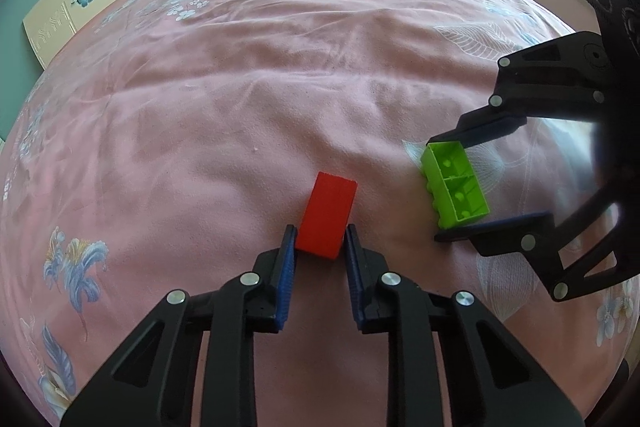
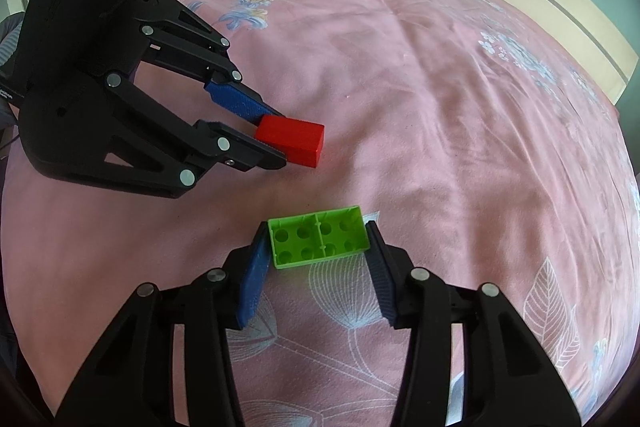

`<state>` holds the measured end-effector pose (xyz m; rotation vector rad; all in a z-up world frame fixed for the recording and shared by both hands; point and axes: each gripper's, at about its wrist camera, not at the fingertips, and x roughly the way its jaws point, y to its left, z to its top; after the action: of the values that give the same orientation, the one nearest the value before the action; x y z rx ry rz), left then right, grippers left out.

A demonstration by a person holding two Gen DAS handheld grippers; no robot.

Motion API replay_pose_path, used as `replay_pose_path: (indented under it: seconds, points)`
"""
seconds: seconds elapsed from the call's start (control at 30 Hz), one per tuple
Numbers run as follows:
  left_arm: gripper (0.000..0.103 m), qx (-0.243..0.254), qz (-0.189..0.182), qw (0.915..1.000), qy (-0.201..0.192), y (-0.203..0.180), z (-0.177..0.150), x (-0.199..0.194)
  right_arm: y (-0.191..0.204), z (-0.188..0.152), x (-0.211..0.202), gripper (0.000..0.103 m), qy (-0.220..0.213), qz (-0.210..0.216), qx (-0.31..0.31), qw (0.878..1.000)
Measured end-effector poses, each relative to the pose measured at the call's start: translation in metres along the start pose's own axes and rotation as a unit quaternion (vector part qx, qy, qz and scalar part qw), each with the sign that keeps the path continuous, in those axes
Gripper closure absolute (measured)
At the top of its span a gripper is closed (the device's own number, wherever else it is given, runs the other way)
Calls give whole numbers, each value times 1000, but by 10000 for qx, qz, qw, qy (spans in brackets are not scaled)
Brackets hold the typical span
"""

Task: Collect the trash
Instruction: 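Grasp the red block with the left tool while the right tool grasps the lime block, then lift the red and lime blocks and carry them over the trash bin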

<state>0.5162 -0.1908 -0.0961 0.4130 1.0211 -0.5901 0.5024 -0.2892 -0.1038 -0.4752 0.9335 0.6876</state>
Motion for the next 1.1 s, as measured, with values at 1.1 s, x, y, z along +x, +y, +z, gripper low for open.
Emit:
replay_pose_path:
  seconds: [1.1]
  points:
    - [80,-44,173,9998,-5,0,-52,-52,44,-13,-51,56,-147,-106,-2,9998]
